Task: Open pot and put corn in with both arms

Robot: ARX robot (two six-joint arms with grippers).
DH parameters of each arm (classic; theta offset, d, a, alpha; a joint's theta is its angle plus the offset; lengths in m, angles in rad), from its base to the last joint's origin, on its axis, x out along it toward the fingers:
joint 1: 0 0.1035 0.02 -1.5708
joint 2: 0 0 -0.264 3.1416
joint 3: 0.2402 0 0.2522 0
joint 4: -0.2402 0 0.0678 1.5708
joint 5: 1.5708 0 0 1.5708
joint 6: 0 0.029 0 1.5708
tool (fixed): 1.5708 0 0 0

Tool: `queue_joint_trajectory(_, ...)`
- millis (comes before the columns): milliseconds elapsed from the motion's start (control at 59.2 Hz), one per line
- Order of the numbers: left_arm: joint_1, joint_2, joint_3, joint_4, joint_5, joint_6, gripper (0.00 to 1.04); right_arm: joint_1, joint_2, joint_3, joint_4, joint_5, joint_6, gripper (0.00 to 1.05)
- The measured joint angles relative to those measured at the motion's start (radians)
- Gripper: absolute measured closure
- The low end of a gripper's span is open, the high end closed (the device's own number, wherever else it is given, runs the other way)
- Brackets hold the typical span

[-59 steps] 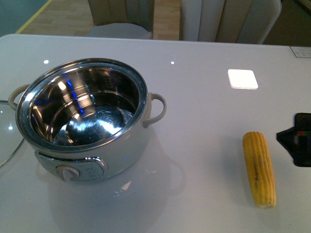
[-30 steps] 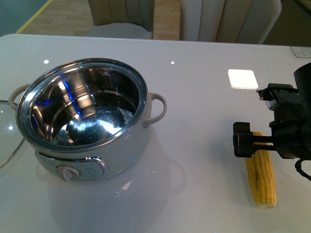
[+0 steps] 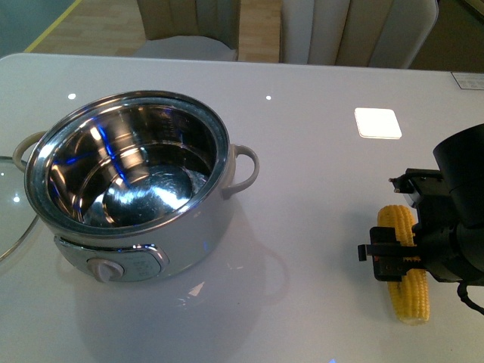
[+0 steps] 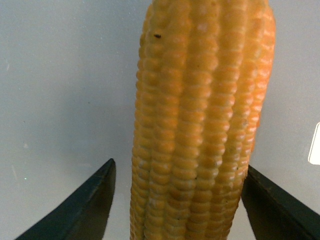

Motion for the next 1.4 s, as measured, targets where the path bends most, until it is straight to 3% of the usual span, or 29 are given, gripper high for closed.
queue_joint_trajectory(203, 0.000, 0.000, 0.000, 0.000, 0.000, 0.000, 0.07, 0.000, -0.003, -0.003, -0.010, 0.002, 0.001, 0.67)
queue_joint_trajectory(456, 0.000, 0.000, 0.000, 0.000, 0.000, 0.000, 0.07, 0.015, -0.119, -0.042, -0.041, -0.028, 0.009, 0.81)
queue_joint_trajectory(844, 0.000, 0.000, 0.000, 0.000, 0.000, 0.000, 0.07, 0.142, -0.395, 0.078, -0.164, -0.172, 0.195, 0.84)
queue_joint_trajectory(1402, 0.000, 0.000, 0.000, 0.000, 0.000, 0.000, 0.07, 0.308, -0.214, 0.462, -0.272, -0.275, 0.438, 0.87)
